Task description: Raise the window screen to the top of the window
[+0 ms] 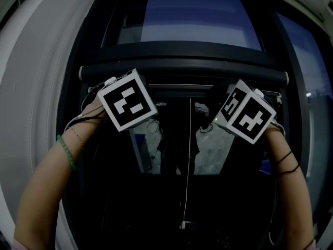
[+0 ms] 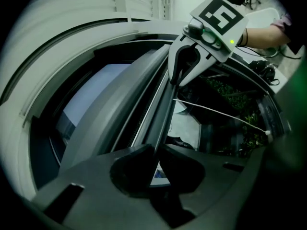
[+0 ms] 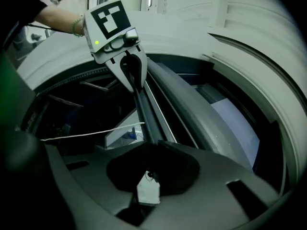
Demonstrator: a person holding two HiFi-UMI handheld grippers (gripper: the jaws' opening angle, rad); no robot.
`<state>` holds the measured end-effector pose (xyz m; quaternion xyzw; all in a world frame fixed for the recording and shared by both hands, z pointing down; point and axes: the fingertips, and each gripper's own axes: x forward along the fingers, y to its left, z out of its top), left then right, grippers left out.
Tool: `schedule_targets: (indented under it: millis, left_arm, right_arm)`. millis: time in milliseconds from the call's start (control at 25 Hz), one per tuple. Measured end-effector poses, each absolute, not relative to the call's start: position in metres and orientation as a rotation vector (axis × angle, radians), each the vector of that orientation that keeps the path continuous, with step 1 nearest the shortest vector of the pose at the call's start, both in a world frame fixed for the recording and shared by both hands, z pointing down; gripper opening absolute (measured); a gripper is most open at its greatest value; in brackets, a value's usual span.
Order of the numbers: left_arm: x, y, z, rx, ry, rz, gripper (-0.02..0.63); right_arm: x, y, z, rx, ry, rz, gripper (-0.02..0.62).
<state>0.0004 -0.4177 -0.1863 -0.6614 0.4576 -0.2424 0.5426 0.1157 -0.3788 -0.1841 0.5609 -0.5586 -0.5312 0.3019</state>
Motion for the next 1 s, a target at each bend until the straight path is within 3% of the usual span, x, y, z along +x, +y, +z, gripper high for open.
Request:
schedule_targets:
  millis: [440, 720, 1000]
  left_arm:
    - [0.001, -0.417, -0.209, -1.594, 1.093, -0.518, 0.054]
    - [0.0, -0.396, -0.211, -1.676, 1.034, -0.229, 0.075]
    - [0.011, -0.392, -0.137, -1.767, 0.958, -0.269, 0.074]
  right_arm:
    - [0.114, -0.377, -0.211, 1.566, -1.448, -1.486, 0.052]
    - [0.112, -0.362, -0.197, 1.606, -1.614, -1.505, 0.053]
    - [0.102, -0.354, -0.135, 1.545, -1.836, -1.454, 0.054]
